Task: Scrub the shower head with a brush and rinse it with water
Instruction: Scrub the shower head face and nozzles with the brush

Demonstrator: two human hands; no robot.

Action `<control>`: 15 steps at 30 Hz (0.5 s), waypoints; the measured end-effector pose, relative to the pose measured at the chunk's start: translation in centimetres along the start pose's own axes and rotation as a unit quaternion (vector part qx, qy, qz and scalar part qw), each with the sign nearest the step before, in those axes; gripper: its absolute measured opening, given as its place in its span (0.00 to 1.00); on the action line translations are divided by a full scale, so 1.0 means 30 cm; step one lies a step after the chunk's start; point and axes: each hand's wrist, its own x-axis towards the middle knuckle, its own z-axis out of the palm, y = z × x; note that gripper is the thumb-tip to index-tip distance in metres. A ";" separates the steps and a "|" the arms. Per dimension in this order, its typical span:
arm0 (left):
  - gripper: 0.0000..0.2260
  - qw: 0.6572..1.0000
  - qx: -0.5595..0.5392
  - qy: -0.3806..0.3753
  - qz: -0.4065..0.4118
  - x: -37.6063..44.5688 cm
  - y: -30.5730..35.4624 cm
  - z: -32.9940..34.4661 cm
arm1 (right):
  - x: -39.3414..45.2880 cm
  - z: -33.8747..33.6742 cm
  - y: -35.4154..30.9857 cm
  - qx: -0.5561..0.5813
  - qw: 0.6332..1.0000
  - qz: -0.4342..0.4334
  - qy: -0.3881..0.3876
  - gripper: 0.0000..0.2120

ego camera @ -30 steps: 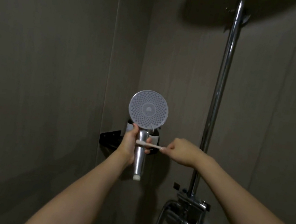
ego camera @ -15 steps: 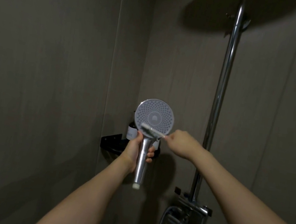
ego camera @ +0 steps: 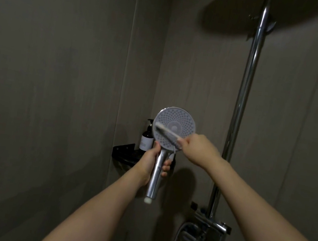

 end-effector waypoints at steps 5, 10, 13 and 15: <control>0.24 1.000 0.028 0.004 -0.007 -0.002 -0.008 -0.011 | 0.005 -0.007 0.009 -0.015 1.000 0.021 0.000 0.19; 0.23 0.999 0.034 0.017 -0.014 0.000 -0.011 -0.006 | 0.005 0.001 0.005 -0.010 0.999 0.012 -0.031 0.20; 0.23 0.999 0.035 0.022 -0.015 0.008 -0.004 -0.003 | 0.003 0.019 0.011 -0.003 1.000 0.015 -0.009 0.20; 0.23 0.999 0.030 0.021 -0.015 0.011 0.002 -0.003 | 0.001 0.024 0.013 0.018 0.999 0.016 -0.026 0.19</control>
